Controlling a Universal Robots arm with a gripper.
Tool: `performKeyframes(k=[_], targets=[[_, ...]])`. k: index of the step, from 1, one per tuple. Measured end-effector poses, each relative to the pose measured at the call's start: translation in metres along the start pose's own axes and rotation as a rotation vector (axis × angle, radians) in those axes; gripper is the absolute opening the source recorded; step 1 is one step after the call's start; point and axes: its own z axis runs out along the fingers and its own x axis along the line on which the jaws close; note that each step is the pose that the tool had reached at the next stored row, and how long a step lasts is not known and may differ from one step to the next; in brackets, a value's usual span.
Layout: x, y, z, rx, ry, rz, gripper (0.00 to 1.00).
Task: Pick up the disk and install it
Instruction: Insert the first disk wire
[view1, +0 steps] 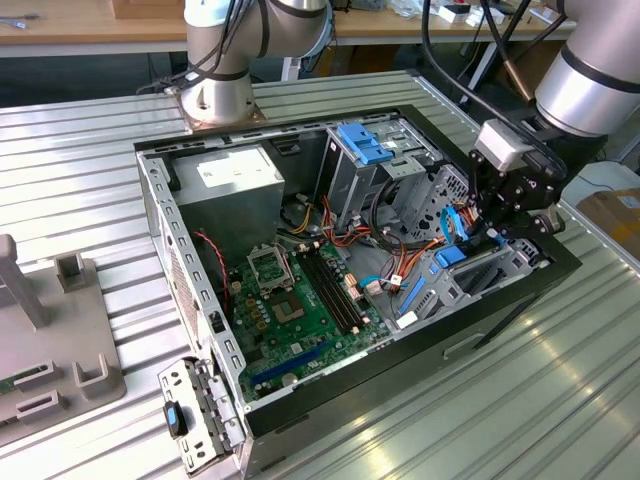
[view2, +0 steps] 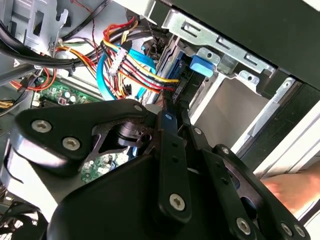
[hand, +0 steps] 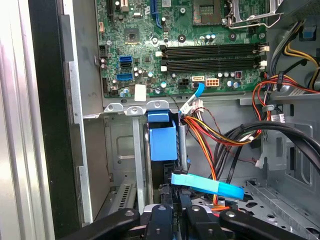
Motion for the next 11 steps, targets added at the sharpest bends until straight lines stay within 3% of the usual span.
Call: performKeyframes(k=[7, 8, 9, 11], targets=[[0.0000, 0.0001, 0.0004, 0.0000, 0.0005, 0.000, 0.18], [0.0000, 0.0001, 0.0004, 0.0000, 0.0007, 0.000, 0.24], [0.0000, 0.0001, 0.0000, 0.0000, 0.0008, 0.000, 0.24], [0.0000, -0.0002, -0.0050, 0.0000, 0.0006, 0.000, 0.24]])
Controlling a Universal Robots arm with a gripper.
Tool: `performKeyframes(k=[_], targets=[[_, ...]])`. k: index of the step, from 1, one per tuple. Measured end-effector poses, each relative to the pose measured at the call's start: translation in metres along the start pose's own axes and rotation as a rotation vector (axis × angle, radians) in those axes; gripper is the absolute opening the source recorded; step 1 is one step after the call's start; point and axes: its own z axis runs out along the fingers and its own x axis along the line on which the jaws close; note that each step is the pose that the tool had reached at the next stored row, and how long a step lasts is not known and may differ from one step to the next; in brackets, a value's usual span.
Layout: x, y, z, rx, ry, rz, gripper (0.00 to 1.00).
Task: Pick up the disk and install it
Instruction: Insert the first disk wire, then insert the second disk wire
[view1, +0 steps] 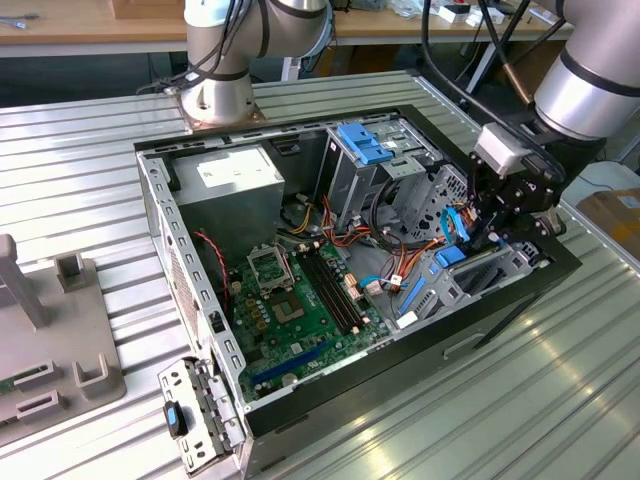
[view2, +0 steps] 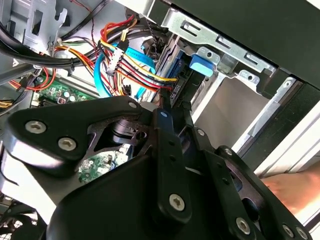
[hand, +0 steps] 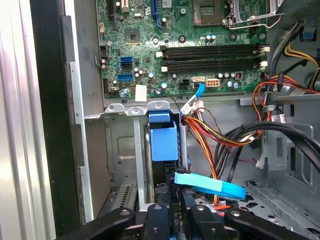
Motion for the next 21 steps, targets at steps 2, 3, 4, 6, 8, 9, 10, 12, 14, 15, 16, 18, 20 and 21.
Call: performKeyframes(k=[2, 3, 4, 6, 8, 9, 10, 12, 14, 15, 16, 18, 20, 21], targets=[[-0.0001, -0.0008, -0.0156, 0.0000, 0.0000, 0.000, 0.24], [-0.0002, -0.0009, -0.0185, 0.0000, 0.0000, 0.000, 0.24], [-0.0004, -0.0012, -0.0228, 0.0000, 0.0002, 0.000, 0.24], [-0.0009, -0.0013, -0.0279, 0.0000, 0.0000, 0.000, 0.24], [-0.0011, 0.0029, -0.0308, 0.0045, -0.0003, -0.001, 0.24], [-0.0088, 0.0040, -0.0308, 0.0045, -0.0003, -0.001, 0.24], [-0.0090, 0.0040, -0.0308, 0.0046, -0.0003, -0.001, 0.24], [-0.0094, 0.0041, -0.0309, 0.0045, -0.0002, -0.001, 0.24], [-0.0097, 0.0041, -0.0309, 0.0046, -0.0002, -0.001, 0.24], [-0.0097, 0.0041, -0.0308, 0.0045, -0.0003, -0.001, 0.24], [-0.0098, 0.0041, -0.0308, 0.0046, -0.0002, -0.001, 0.24], [-0.0099, 0.0041, -0.0308, 0.0046, -0.0003, -0.001, 0.24], [-0.0100, 0.0041, -0.0308, 0.0046, -0.0003, -0.001, 0.24], [-0.0101, 0.0041, -0.0308, 0.0046, -0.0003, -0.001, 0.24]])
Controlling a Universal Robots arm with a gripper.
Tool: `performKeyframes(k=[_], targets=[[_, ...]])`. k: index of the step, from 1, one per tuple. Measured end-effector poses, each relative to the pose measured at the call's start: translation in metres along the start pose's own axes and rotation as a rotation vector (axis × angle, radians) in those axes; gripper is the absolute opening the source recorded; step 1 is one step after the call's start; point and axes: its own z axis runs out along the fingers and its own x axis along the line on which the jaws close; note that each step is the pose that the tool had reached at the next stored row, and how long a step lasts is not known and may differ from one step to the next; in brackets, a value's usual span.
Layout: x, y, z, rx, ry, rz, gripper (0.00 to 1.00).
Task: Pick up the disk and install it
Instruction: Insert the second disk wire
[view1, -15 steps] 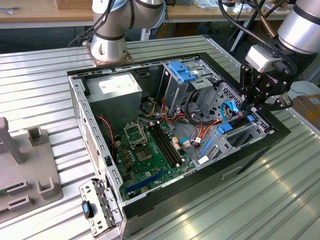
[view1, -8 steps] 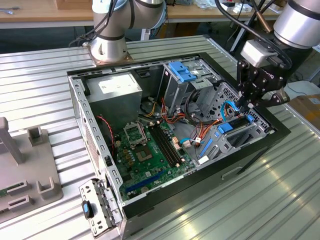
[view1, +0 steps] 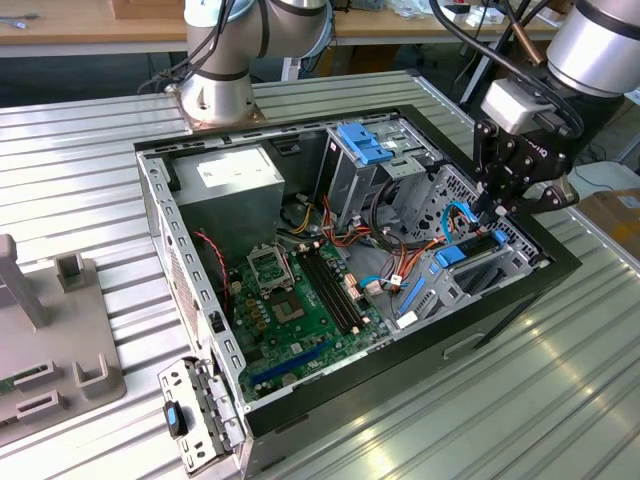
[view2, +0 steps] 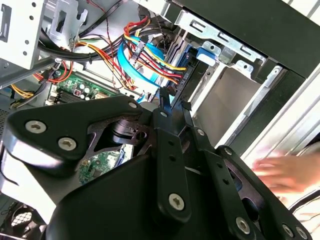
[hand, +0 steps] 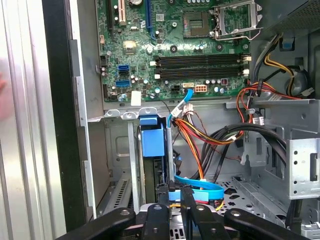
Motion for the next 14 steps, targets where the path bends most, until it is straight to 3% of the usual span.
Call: performKeyframes(k=[12, 14], targets=[[-0.0009, -0.0033, 0.0007, 0.0000, 0.0001, -0.001, 0.24], [-0.0009, -0.0040, 0.0036, -0.0001, 0.0000, -0.001, 0.24]])
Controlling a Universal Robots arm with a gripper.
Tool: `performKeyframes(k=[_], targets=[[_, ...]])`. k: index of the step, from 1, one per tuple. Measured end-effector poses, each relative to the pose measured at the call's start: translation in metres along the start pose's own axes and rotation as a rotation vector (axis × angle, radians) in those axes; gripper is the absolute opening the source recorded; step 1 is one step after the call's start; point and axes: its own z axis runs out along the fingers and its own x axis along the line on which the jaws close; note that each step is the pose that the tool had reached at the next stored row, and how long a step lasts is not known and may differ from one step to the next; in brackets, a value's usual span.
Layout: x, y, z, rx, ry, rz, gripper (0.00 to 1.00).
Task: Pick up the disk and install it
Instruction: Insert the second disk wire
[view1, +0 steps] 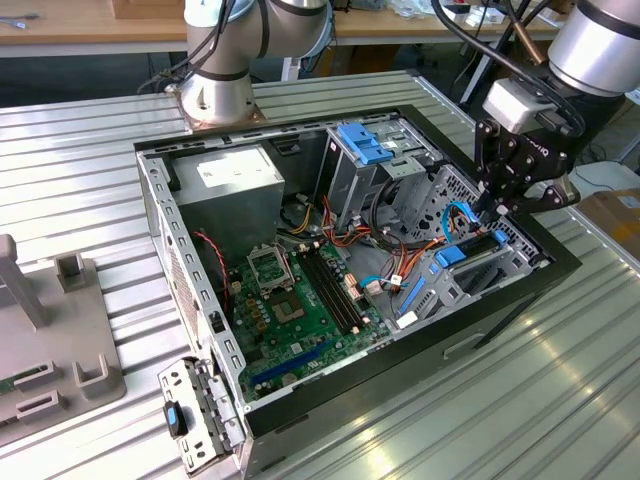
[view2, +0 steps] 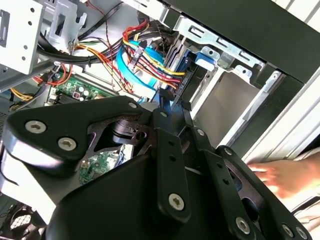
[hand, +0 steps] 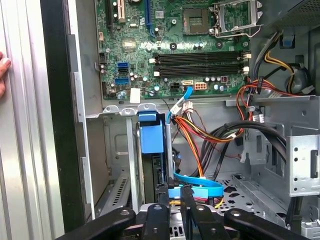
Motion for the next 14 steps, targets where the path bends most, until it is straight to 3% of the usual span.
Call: performKeyframes(k=[2, 5, 11, 14], targets=[[-0.0001, -0.0010, 0.0084, -0.0012, 0.0000, 0.000, 0.24], [-0.0001, -0.0016, 0.0150, -0.0024, 0.0002, 0.000, 0.24], [-0.0007, -0.0040, 0.0167, -0.0031, 0.0003, 0.000, 0.24], [-0.0062, -0.0019, 0.0157, -0.0032, 0.0000, 0.000, 0.24]])
